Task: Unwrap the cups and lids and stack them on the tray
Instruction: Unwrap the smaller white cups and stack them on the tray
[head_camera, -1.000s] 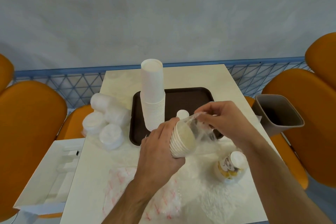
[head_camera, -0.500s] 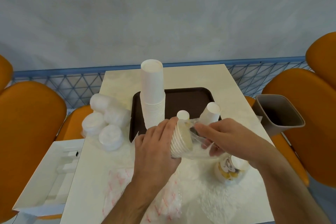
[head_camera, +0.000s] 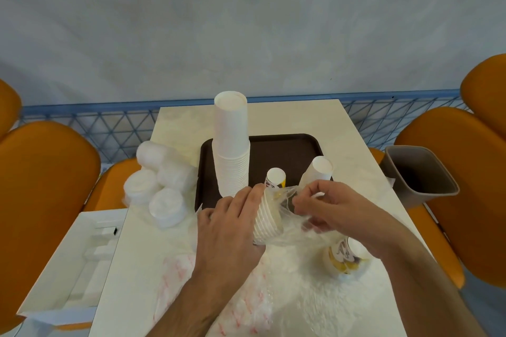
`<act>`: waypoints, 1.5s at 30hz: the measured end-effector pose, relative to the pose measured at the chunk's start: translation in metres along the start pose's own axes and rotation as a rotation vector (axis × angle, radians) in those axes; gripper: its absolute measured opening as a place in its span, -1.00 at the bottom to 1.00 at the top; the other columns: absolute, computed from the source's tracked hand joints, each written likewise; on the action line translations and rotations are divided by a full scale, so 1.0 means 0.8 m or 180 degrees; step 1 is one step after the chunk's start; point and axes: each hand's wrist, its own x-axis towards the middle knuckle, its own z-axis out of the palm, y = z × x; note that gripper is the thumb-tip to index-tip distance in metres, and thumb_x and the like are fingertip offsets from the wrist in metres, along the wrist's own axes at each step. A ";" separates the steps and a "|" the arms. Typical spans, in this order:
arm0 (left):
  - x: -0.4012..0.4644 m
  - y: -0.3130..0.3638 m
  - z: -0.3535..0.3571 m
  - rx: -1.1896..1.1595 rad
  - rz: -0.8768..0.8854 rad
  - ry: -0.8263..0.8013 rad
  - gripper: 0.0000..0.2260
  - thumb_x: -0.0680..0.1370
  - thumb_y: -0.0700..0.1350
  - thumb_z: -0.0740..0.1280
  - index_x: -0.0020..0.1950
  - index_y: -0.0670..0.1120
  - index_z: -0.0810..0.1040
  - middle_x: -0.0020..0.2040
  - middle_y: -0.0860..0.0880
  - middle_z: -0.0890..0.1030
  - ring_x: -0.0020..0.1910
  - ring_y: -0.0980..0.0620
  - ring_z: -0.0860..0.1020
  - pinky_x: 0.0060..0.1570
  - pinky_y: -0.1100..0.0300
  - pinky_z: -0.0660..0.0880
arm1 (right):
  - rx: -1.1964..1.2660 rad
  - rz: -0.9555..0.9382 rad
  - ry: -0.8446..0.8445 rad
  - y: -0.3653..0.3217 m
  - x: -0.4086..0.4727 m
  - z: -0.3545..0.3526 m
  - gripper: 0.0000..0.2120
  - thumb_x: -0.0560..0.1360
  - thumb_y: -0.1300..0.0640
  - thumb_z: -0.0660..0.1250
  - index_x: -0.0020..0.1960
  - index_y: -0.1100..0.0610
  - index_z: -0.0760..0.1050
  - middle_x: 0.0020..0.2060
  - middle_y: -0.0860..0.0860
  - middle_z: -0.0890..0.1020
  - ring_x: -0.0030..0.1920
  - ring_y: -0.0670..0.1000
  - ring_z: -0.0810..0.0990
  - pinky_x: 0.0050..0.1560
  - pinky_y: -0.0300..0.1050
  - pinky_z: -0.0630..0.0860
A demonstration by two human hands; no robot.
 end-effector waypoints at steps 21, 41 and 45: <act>0.003 0.001 -0.001 -0.0071 -0.0372 -0.0200 -0.13 0.03 0.07 0.71 0.27 -0.05 0.48 0.01 -0.07 0.69 -0.16 -0.12 0.68 -0.27 -0.17 0.63 | -0.0945 -0.1044 -0.0439 0.002 0.008 -0.032 -0.67 0.54 0.40 0.33 -0.12 0.03 0.75 -0.12 -0.07 0.75 -0.02 -0.09 0.70 0.10 -0.20 0.60; 0.002 0.002 -0.015 -0.0578 -0.0553 -0.0901 -0.24 0.41 0.20 0.43 0.45 0.19 0.06 0.30 0.20 0.39 0.20 0.13 0.46 0.26 0.15 0.44 | -0.0661 -0.1880 -0.0533 0.006 0.043 0.009 -0.67 0.42 0.24 0.55 0.11 -0.06 0.65 0.05 -0.30 0.67 0.12 -0.18 0.65 0.08 -0.38 0.53; 0.001 -0.001 -0.017 -0.0868 -0.0744 -0.0911 -0.28 0.39 0.26 0.45 0.38 0.23 0.10 0.17 0.26 0.37 0.11 0.17 0.46 0.20 0.24 0.50 | -0.0747 -0.1357 -0.0627 0.004 0.036 -0.011 -0.40 0.33 0.22 0.63 0.23 -0.24 0.56 0.08 -0.35 0.65 0.16 -0.31 0.59 -0.02 -0.46 0.51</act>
